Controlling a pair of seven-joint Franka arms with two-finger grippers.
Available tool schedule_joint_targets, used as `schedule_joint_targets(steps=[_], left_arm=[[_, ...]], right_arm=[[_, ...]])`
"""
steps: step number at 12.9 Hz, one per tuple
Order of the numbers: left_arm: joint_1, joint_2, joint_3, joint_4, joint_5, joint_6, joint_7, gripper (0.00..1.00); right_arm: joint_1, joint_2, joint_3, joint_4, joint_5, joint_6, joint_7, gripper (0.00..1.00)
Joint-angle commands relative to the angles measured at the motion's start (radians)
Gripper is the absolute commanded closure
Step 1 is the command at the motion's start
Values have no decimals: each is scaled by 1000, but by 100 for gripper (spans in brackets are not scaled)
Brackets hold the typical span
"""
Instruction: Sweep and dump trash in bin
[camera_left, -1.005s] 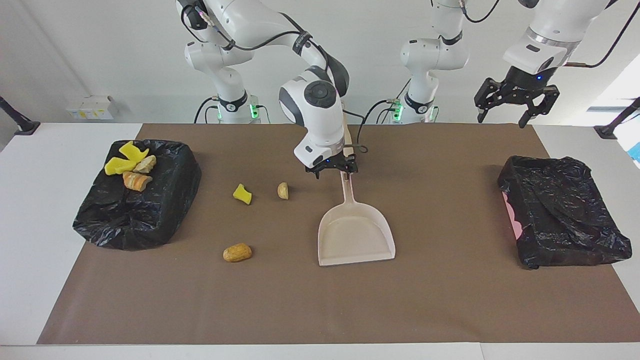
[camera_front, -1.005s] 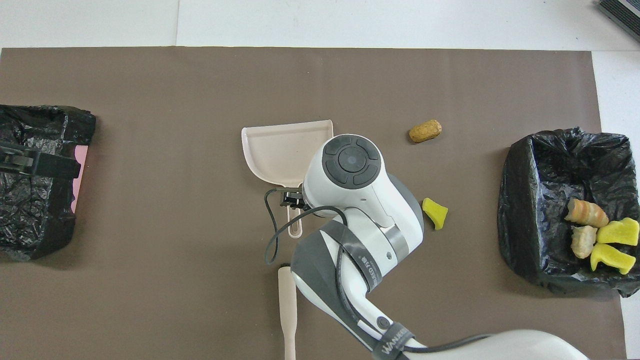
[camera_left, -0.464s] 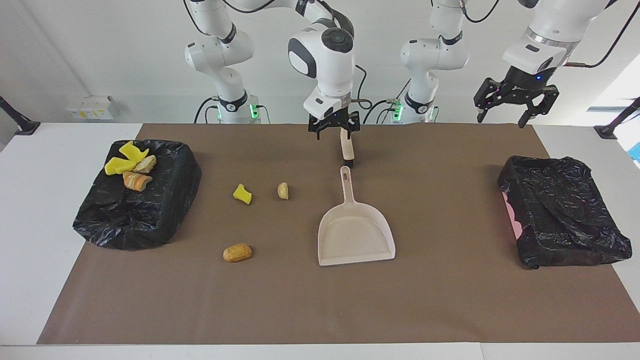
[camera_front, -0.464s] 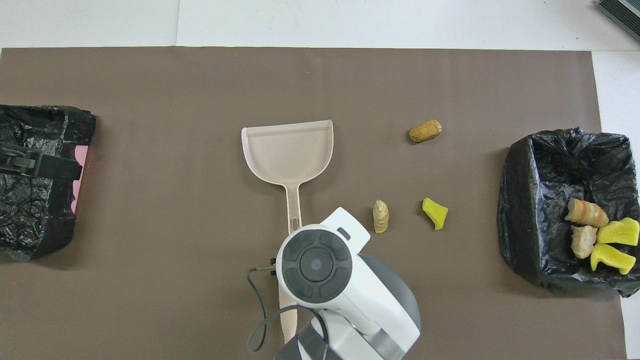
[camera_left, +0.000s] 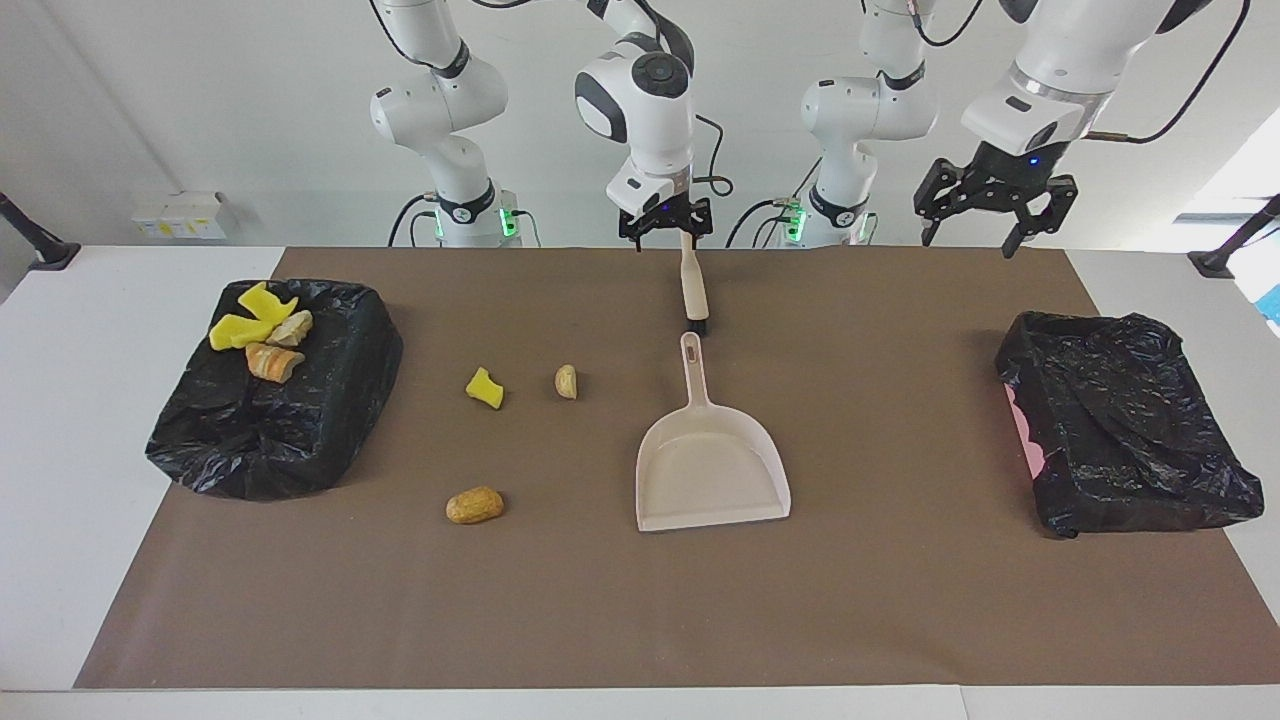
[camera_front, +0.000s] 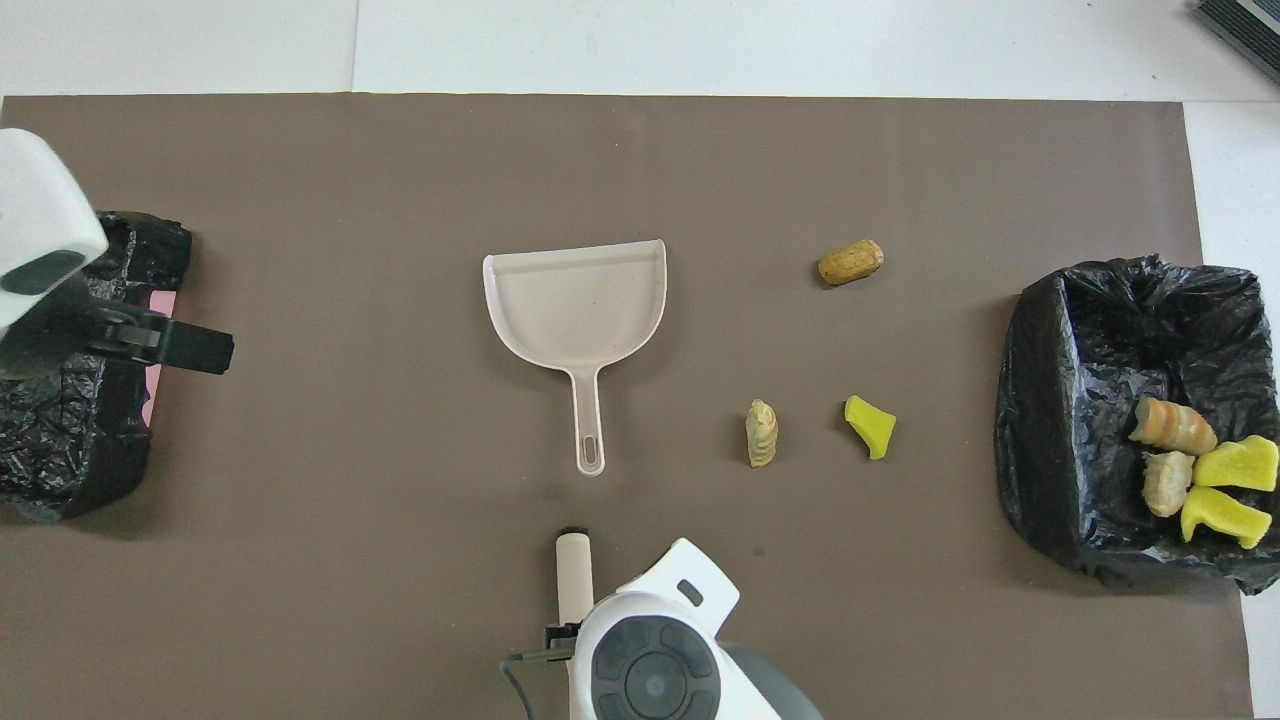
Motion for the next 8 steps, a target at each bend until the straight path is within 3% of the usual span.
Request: schedule_joint_targets(steps=[1,4,7,8], left_arm=[[-3,-9,-100,-154,3,159,-174,0],[-3,16,-225,-285,4,349,-366,0],[-3,123,-332,-291,20,458,-556,0],[-3,190,-378,-291,76,510,-631,0]], right_arm=[[55,-23,-3,-73,24,72,79,0],[127,54,-5,-94,24,186,122,0],[167,138,-5,-95,24,283,123,0],[168,153,-5,-95,24,290,122,0]])
